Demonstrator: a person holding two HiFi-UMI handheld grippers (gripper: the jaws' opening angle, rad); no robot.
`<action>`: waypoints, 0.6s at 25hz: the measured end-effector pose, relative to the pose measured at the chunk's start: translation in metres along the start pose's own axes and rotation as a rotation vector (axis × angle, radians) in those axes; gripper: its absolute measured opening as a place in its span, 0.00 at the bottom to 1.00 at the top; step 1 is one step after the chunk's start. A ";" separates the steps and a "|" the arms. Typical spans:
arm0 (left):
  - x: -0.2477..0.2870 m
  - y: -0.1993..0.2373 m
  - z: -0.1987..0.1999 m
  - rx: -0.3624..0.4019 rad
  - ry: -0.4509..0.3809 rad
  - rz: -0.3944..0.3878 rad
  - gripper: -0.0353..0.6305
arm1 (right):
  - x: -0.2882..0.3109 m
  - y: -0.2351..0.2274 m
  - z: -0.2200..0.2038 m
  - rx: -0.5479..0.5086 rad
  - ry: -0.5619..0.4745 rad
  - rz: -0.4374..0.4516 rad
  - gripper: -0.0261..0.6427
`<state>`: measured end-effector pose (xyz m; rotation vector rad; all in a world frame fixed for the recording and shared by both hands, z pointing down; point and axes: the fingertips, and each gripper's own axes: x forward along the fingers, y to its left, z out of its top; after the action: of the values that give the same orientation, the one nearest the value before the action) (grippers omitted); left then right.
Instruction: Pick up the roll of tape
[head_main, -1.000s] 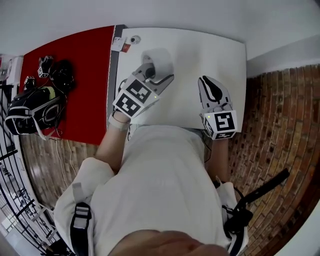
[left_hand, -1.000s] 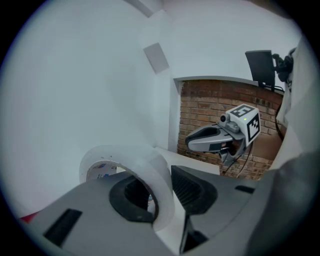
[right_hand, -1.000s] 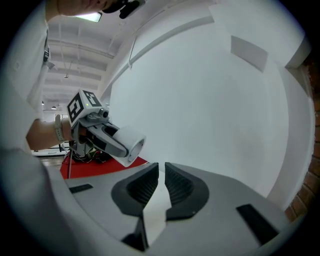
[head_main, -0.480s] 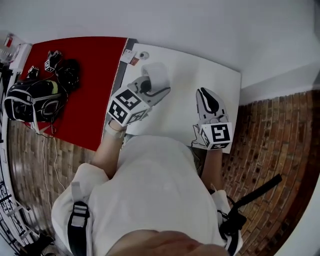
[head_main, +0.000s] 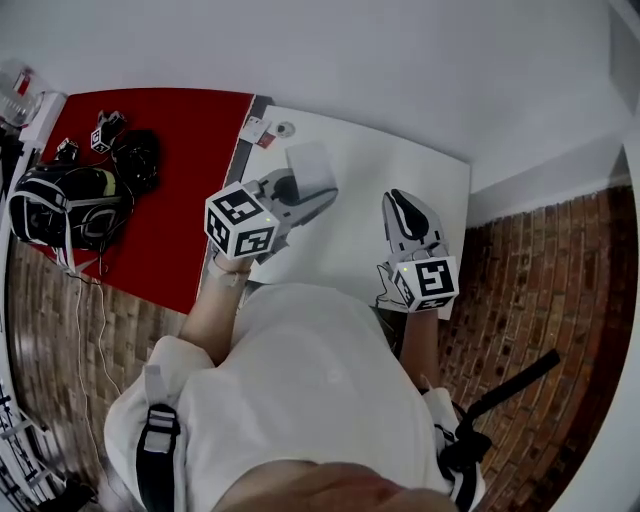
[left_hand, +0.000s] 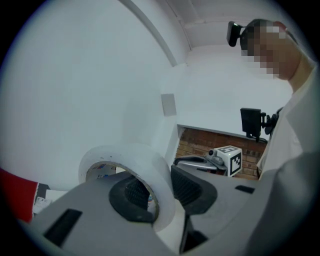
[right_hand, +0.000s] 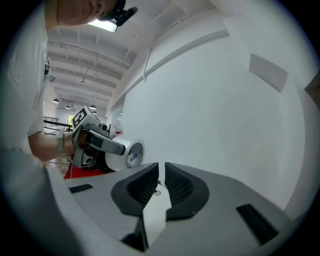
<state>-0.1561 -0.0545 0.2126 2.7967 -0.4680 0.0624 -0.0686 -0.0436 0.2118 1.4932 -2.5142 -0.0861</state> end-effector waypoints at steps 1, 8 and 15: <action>-0.002 -0.002 0.003 -0.012 -0.019 -0.011 0.23 | -0.001 0.000 0.002 0.002 -0.004 0.001 0.11; -0.014 -0.009 0.022 -0.081 -0.128 -0.060 0.23 | -0.003 0.003 0.014 0.044 -0.036 0.023 0.11; -0.031 -0.013 0.038 -0.163 -0.205 -0.109 0.23 | 0.000 0.006 0.023 0.092 -0.071 0.040 0.11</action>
<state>-0.1811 -0.0447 0.1702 2.6733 -0.3491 -0.2766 -0.0788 -0.0418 0.1904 1.4984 -2.6362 -0.0170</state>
